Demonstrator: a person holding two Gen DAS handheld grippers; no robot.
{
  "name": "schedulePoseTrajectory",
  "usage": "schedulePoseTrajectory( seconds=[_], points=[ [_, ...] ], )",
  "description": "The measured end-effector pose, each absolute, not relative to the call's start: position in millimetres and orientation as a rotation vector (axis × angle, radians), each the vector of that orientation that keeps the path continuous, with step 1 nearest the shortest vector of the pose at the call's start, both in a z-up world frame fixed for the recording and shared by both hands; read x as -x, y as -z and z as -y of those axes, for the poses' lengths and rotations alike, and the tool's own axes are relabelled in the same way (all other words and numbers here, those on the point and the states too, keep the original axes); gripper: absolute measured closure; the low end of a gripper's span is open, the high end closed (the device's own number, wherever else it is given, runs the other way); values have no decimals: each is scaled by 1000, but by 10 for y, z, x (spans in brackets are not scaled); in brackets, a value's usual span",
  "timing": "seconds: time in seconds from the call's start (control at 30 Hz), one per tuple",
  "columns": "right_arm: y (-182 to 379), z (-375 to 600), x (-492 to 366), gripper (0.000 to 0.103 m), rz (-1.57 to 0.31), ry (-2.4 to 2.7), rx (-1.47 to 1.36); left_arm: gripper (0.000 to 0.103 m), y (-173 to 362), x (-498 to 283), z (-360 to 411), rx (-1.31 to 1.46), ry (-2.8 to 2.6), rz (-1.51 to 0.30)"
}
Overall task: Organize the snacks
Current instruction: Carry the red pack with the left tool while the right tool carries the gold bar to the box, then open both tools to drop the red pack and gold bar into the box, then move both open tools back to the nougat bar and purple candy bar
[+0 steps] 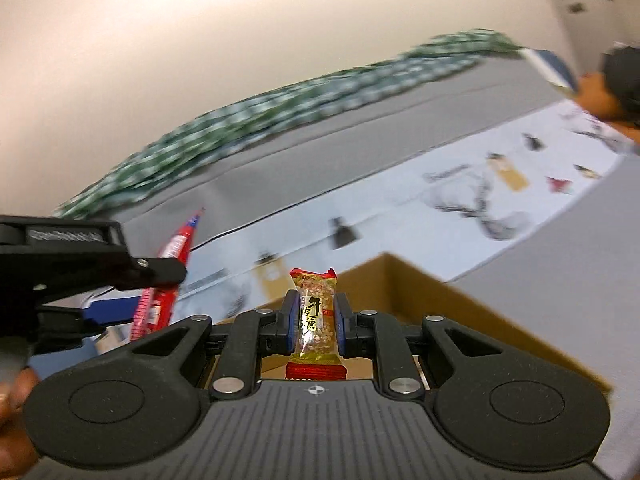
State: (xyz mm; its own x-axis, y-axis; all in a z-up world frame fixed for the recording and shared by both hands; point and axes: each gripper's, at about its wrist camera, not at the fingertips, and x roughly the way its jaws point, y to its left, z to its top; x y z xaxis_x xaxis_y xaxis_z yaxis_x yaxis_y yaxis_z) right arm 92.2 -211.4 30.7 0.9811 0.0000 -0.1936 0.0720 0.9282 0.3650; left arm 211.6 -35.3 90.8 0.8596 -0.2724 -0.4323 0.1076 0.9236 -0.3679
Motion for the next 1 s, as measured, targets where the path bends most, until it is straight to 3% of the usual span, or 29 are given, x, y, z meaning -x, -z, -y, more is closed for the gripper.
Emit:
schedulePoseTrajectory(
  seconds=[0.07,0.13,0.4,0.47,0.6,0.77,0.87,0.93,1.0],
  points=[
    [-259,2158,-970,75,-224,90,-379,37,-914,-2081,418,326,210,-493],
    [-219,2157,-1023,38,-253,113,-382,37,-926,-2001,399,315,207,-482],
    [-204,1942,-984,26,-233,56,-286,41,-924,-1278,-116,202,111,-401],
    [-190,1874,-999,26,-260,20,-259,51,-884,-1038,-372,182,62,-397],
    [-170,1708,-960,26,-291,-43,-200,88,-697,-602,-999,274,-21,-430],
    [-166,1485,-775,28,-284,-133,-108,90,-236,-242,-1433,387,-93,-511],
    [-151,1373,-675,43,-287,-178,-70,90,-80,-218,-1400,371,-65,-563],
    [-133,1300,-619,58,-294,-210,-63,90,-105,-233,-1309,320,-9,-547],
    [-125,1221,-575,63,-289,-242,-51,90,-84,-266,-1246,279,17,-577]
  ],
)
